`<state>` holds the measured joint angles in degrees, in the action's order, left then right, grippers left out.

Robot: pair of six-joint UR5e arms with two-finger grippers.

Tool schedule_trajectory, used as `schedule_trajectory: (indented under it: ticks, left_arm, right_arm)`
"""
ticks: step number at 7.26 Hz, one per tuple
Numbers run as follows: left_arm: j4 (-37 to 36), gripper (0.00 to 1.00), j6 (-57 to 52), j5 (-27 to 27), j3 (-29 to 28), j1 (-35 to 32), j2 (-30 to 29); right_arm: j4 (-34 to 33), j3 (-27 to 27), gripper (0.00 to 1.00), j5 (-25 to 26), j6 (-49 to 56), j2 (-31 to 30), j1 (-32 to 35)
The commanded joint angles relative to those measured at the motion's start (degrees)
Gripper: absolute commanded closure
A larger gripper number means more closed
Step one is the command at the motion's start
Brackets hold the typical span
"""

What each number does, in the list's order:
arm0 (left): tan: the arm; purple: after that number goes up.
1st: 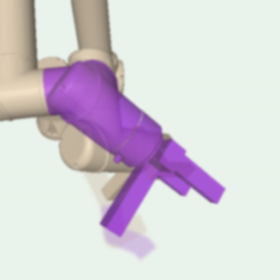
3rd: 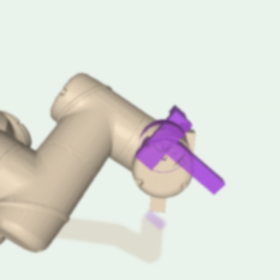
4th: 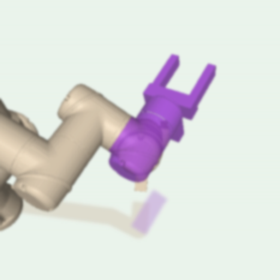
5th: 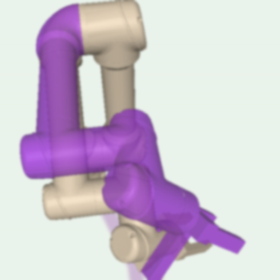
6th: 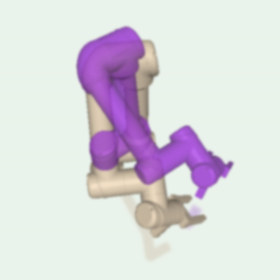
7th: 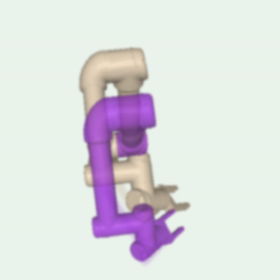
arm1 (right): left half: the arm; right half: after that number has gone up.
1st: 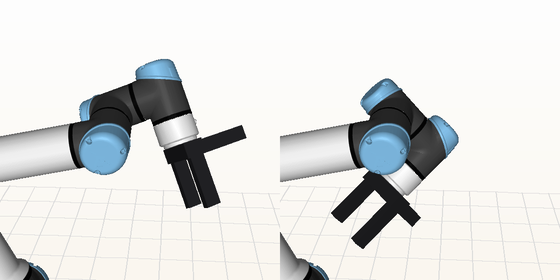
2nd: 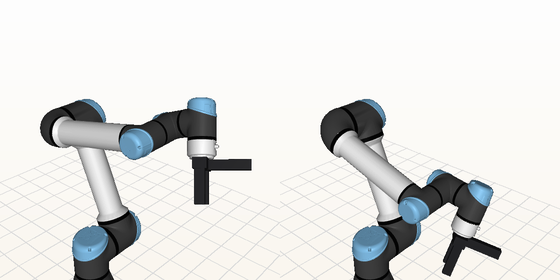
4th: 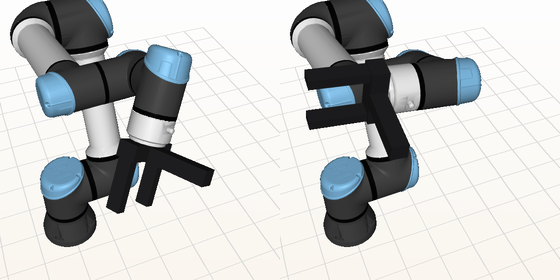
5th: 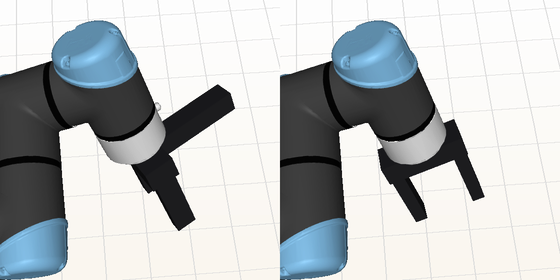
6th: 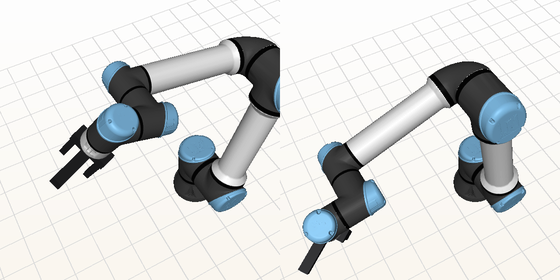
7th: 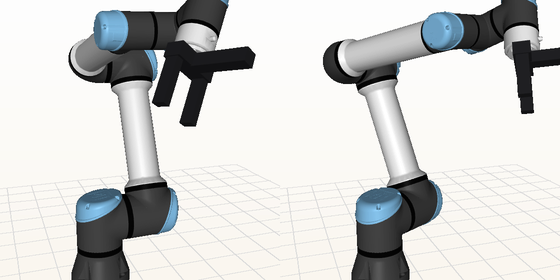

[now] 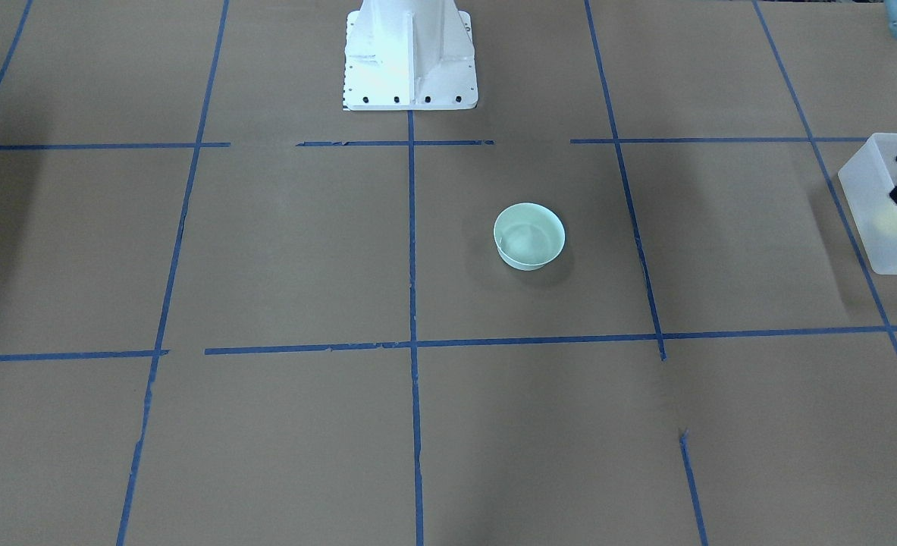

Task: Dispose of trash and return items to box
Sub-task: 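Release the cloth into the pink bin while the left arm reaches for the bowl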

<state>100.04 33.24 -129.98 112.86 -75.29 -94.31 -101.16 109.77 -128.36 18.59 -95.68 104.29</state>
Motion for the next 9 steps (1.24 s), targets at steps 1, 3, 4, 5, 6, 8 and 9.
schedule_trajectory:
  ticks: [1,3,4,5,6,8,9]
  left_arm:
    - [1.5,0.0,13.6,0.3,1.1,10.7,-3.2]
    - [6.6,0.0,25.1,1.8,0.5,19.5,-6.1]
    - [6.7,0.0,28.9,6.2,0.4,23.1,-7.5]
    - [6.7,0.0,30.1,6.9,0.4,25.1,-7.5]
    - [6.7,0.0,31.7,6.9,0.4,26.3,-7.6]
    - [7.4,0.02,39.3,14.8,-0.6,35.7,-8.9]
    - [11.2,0.02,43.0,17.4,-5.5,39.0,-10.7]
  right_arm:
    - [0.2,-4.1,1.0,5.0,7.4,0.1,2.4]
    - [3.0,-8.8,1.0,5.7,9.3,0.0,2.4]
    - [5.5,-11.6,1.0,5.8,8.8,0.1,2.4]
    - [9.6,-16.6,0.96,5.6,8.5,0.5,2.4]
    - [14.2,-19.5,0.09,5.4,7.5,0.4,2.4]
    - [15.2,-19.6,0.0,3.8,0.4,0.4,2.2]
    - [14.9,-19.6,0.0,2.3,-0.6,0.5,1.8]
